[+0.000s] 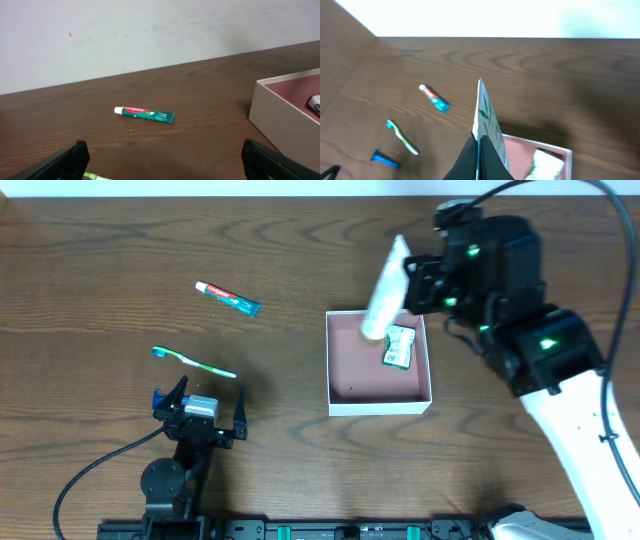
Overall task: Pack container
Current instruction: 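Carry the Pantene tube over the box and lower it in, then stand the tube upright in the box's left side and release it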
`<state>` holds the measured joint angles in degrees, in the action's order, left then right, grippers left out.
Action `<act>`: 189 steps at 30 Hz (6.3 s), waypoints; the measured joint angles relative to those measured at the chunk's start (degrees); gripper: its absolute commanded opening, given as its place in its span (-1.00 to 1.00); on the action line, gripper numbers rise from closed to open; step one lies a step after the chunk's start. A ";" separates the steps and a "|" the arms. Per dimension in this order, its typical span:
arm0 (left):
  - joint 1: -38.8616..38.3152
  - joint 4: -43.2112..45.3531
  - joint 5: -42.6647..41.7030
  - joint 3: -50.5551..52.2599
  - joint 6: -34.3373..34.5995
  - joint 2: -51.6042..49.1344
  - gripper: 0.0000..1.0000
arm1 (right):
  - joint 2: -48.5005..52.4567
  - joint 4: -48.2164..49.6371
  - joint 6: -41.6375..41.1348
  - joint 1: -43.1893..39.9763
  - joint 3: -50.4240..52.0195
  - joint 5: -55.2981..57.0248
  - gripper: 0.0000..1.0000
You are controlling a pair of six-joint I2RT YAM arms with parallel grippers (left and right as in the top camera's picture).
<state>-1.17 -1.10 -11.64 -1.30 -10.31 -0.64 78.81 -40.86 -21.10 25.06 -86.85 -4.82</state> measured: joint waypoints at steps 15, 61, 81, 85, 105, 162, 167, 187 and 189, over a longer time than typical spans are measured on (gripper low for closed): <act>0.00 0.00 0.02 0.00 0.00 0.00 0.96 | 10.88 3.52 -2.58 12.48 0.00 21.03 -0.98; 0.00 0.00 0.02 0.00 0.00 0.02 0.96 | 22.47 10.40 -8.52 14.14 0.00 24.39 -0.98; 0.00 0.00 0.02 0.00 0.00 0.02 0.96 | 23.08 13.09 -8.90 14.69 0.00 25.24 -0.97; 0.00 0.00 0.00 -0.02 0.00 0.00 0.96 | 23.37 13.62 -9.20 14.69 0.00 25.40 -0.78; 0.00 0.00 0.02 0.00 0.00 0.02 0.96 | 23.43 12.61 -9.60 16.31 -0.22 26.12 -0.57; 0.00 0.00 0.02 0.00 0.00 0.02 0.96 | 16.57 6.56 -10.03 20.61 -0.59 28.35 -0.03; 0.00 0.00 0.00 0.00 -0.02 0.02 0.96 | 16.59 3.72 -10.03 20.55 -0.59 31.45 -0.02; 0.00 0.00 0.00 0.00 -0.02 0.02 0.96 | 16.59 -4.20 -12.26 15.06 -0.59 32.22 -0.04; 0.00 0.00 0.02 0.00 0.00 0.00 0.96 | 16.59 -5.70 -13.00 15.06 -0.59 31.74 -0.05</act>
<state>-1.17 -1.10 -11.62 -1.30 -10.31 -0.64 95.39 -46.57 -34.11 40.12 -87.44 26.92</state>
